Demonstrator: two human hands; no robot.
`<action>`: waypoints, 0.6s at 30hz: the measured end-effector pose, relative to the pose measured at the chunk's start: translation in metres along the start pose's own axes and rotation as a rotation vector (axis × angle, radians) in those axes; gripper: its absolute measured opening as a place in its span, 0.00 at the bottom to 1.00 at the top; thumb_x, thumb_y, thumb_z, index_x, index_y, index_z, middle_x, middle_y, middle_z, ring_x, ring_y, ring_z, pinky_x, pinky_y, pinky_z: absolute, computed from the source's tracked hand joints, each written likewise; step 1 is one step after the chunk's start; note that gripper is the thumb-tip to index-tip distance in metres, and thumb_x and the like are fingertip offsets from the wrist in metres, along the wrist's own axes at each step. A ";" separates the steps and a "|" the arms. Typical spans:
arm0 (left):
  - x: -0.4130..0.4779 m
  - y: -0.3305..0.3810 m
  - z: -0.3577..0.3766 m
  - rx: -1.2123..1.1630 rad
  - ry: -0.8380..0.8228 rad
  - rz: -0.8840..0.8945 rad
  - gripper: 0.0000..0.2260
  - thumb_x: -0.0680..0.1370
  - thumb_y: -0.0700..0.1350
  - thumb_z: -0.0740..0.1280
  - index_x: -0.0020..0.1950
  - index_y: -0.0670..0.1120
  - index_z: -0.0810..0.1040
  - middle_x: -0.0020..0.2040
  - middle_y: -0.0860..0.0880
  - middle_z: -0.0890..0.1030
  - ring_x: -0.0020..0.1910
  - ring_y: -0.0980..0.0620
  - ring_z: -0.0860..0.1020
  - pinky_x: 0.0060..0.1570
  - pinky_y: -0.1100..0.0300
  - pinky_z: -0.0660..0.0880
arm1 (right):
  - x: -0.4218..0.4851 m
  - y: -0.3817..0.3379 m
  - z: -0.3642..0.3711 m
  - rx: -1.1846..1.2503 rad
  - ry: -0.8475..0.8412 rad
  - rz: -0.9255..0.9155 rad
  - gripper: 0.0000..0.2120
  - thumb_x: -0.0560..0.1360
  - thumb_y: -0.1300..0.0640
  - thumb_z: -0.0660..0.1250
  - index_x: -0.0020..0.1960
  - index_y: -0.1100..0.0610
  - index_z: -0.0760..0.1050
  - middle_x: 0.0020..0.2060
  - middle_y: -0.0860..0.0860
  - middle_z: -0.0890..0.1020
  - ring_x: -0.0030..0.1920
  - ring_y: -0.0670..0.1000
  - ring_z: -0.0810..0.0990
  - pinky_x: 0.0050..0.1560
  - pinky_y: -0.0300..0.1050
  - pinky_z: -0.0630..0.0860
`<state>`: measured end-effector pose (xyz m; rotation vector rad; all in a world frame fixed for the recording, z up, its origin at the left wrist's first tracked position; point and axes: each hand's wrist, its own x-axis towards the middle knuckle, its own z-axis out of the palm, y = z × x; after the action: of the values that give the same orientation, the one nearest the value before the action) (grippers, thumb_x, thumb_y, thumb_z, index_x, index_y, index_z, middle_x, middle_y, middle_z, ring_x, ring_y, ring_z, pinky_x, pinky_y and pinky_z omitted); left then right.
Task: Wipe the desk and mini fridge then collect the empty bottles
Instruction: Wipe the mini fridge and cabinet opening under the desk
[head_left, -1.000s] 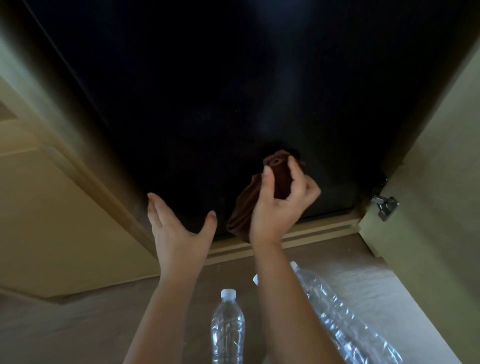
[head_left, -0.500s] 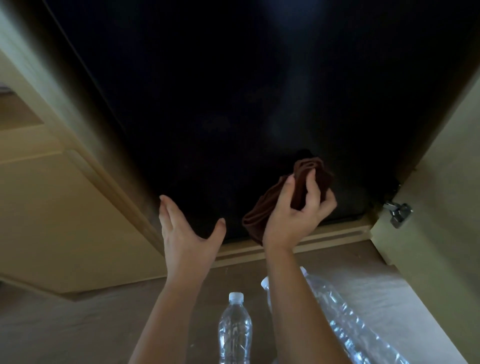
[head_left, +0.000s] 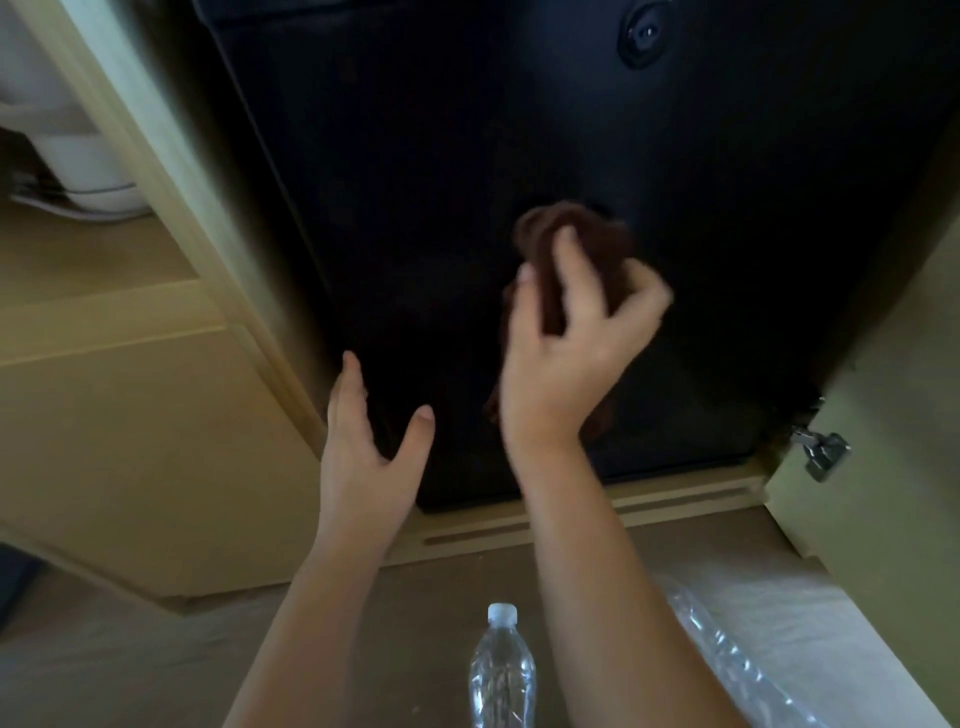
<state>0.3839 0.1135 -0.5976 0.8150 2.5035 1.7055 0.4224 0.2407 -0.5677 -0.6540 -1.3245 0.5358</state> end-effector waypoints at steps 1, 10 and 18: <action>0.001 0.000 -0.002 -0.010 -0.004 0.001 0.33 0.75 0.47 0.65 0.75 0.52 0.51 0.73 0.55 0.59 0.68 0.62 0.60 0.66 0.63 0.58 | -0.016 -0.003 0.003 -0.023 -0.073 -0.067 0.13 0.71 0.58 0.71 0.56 0.56 0.79 0.52 0.63 0.73 0.51 0.59 0.72 0.56 0.47 0.69; 0.000 0.006 -0.011 -0.125 -0.035 -0.020 0.30 0.76 0.47 0.64 0.74 0.55 0.54 0.72 0.56 0.62 0.69 0.62 0.60 0.69 0.60 0.58 | -0.021 0.010 -0.010 0.085 -0.142 0.047 0.14 0.70 0.60 0.71 0.56 0.56 0.79 0.51 0.55 0.67 0.52 0.54 0.71 0.59 0.37 0.67; 0.010 0.018 -0.016 -0.140 -0.034 0.025 0.31 0.76 0.48 0.64 0.75 0.55 0.53 0.73 0.57 0.61 0.70 0.62 0.59 0.68 0.62 0.57 | 0.008 -0.011 0.002 -0.064 -0.009 -0.010 0.18 0.71 0.55 0.70 0.60 0.57 0.76 0.53 0.63 0.71 0.53 0.61 0.70 0.59 0.48 0.66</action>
<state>0.3781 0.1088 -0.5721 0.8588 2.3306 1.8331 0.4215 0.2386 -0.5539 -0.6980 -1.3572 0.4899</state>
